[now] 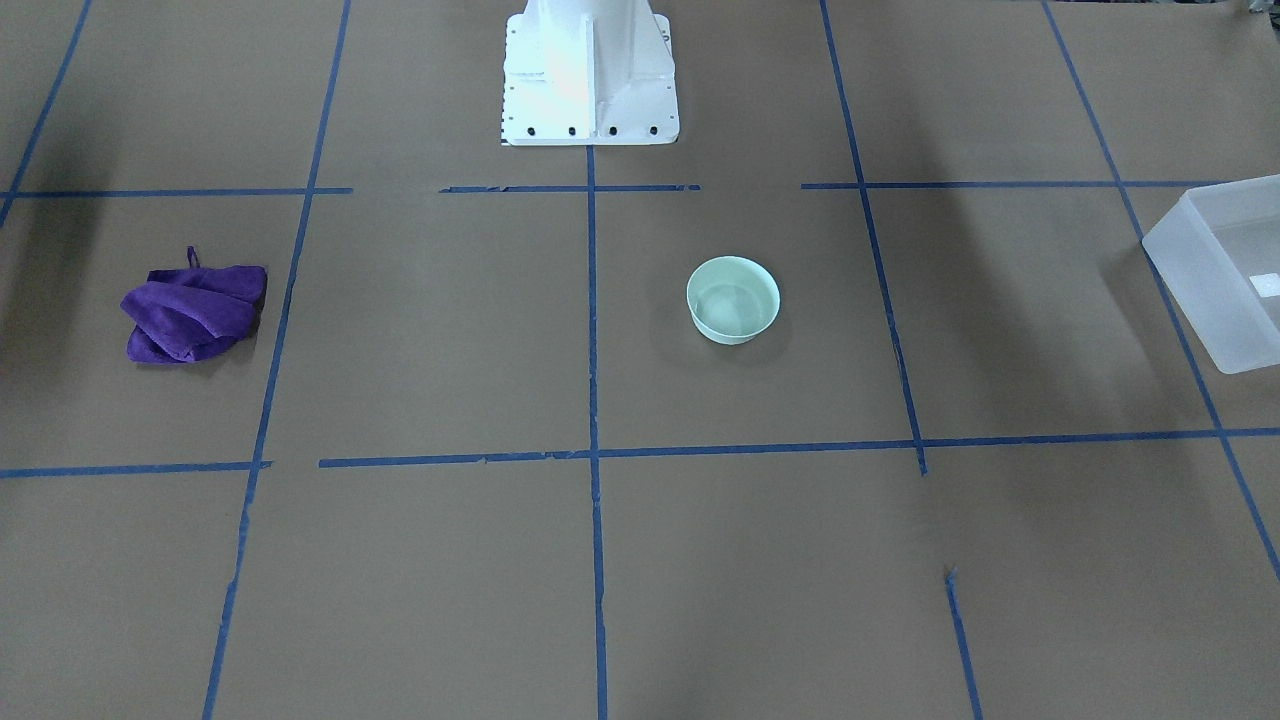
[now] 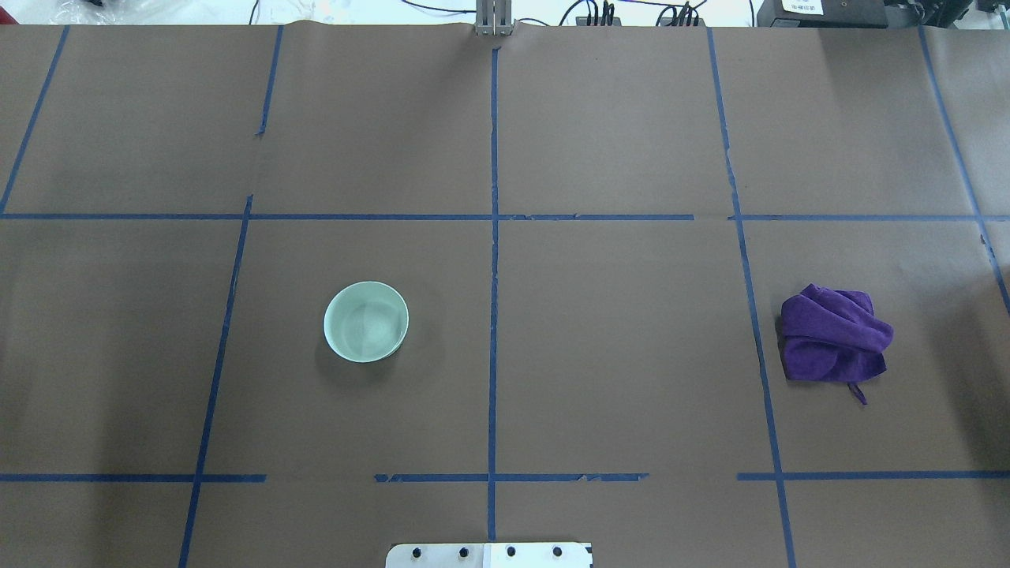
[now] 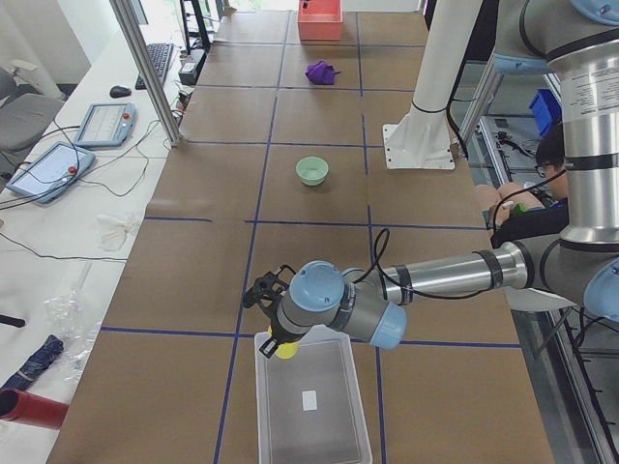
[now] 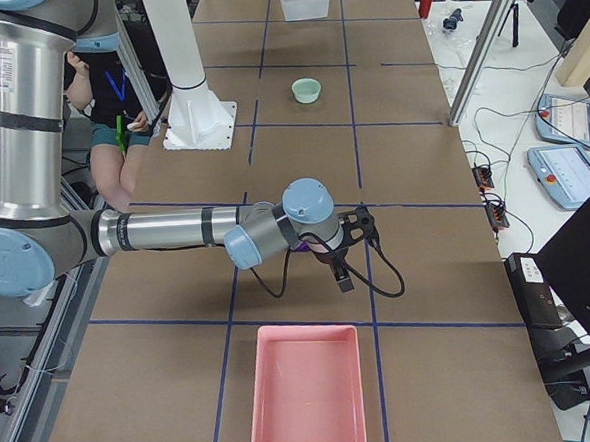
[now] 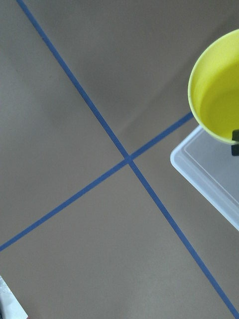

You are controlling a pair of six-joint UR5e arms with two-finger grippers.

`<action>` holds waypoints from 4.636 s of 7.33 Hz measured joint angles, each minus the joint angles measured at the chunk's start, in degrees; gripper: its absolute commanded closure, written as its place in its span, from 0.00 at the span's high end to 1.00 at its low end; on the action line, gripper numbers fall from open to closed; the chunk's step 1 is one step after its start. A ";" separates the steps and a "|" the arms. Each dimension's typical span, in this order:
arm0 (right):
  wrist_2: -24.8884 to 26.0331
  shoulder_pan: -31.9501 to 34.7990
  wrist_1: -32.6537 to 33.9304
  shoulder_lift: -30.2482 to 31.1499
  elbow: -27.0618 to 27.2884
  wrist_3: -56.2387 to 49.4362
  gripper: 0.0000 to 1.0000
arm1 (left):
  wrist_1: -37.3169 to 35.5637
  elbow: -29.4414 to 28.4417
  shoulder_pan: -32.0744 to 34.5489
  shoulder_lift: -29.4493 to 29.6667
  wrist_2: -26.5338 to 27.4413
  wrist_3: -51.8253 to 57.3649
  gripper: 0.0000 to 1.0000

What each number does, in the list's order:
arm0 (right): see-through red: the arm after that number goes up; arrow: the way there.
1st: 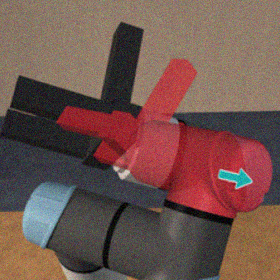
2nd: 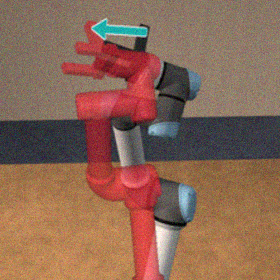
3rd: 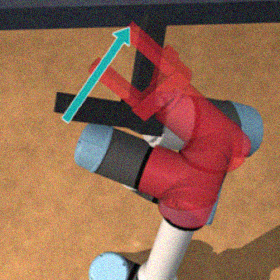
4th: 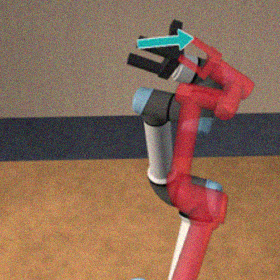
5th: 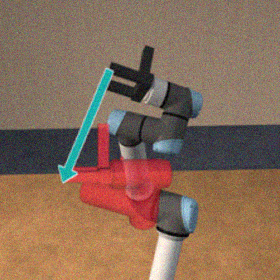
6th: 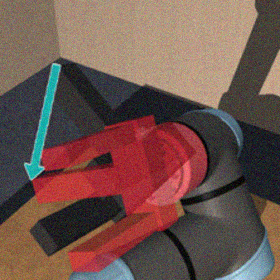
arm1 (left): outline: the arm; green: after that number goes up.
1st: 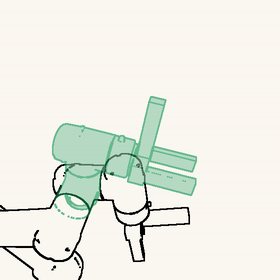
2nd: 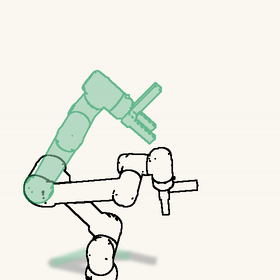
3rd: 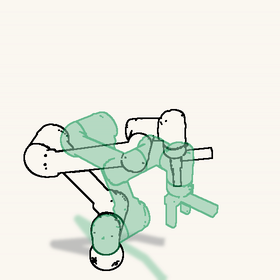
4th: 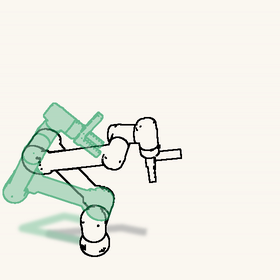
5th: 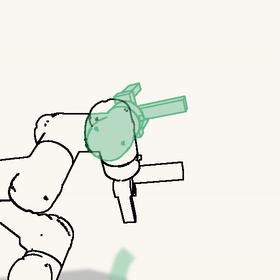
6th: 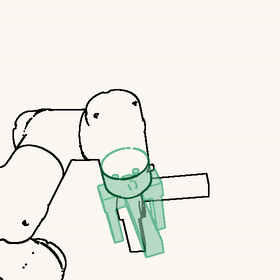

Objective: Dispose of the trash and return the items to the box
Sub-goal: 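Carry the yellow cup with the left gripper into the clear bin, then reach the right gripper down onto the purple cloth and grasp it, then lift the purple cloth with the right gripper and drop it into the pink bin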

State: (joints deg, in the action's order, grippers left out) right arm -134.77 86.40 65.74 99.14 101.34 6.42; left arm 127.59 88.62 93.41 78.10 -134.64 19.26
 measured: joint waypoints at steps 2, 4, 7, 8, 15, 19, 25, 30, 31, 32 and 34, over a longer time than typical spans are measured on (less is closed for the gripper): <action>0.03 0.00 0.00 0.00 0.00 0.00 1.00 | 8.13 -3.06 -2.76 -2.33 -0.12 -3.86 0.00; 0.09 0.00 0.00 0.00 -0.01 0.00 1.00 | 12.16 -3.68 -5.65 -5.22 -0.37 -4.48 0.00; 0.05 0.00 0.00 0.00 -0.01 0.10 1.00 | 13.79 -4.13 -8.88 -7.13 -0.54 -4.38 0.73; -0.09 0.00 0.00 -0.02 0.05 0.19 1.00 | 13.96 -4.14 -9.62 -7.19 -0.58 -4.45 1.00; 3.60 -15.95 -13.71 -0.73 2.39 14.79 0.92 | -0.16 3.48 -9.97 7.80 -0.30 -12.02 1.00; 21.57 -38.02 -22.14 2.85 3.10 34.16 0.87 | -6.59 6.04 -9.78 13.45 -0.27 -12.14 1.00; 36.12 -52.33 -19.30 2.88 5.50 35.62 0.00 | -6.77 6.21 -9.65 13.52 -0.27 -12.12 1.00; 24.07 -34.76 -3.66 2.84 14.37 14.21 0.00 | -6.70 6.30 -9.64 13.30 -0.35 -12.11 1.00; 17.26 -26.24 -1.06 3.00 14.84 6.13 0.00 | -6.68 6.33 -9.65 13.37 -0.35 -12.15 1.00; 10.64 -16.51 3.99 3.00 14.87 -4.97 0.00 | -6.66 6.39 -9.65 13.42 -0.35 -12.21 1.00; 3.48 0.32 19.13 1.27 13.60 -31.13 0.00 | -6.66 6.60 -9.65 13.52 -0.36 -12.35 1.00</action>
State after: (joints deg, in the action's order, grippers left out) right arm -131.29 86.71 84.87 100.41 114.93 -24.71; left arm 120.93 95.22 83.75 91.63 -135.00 6.90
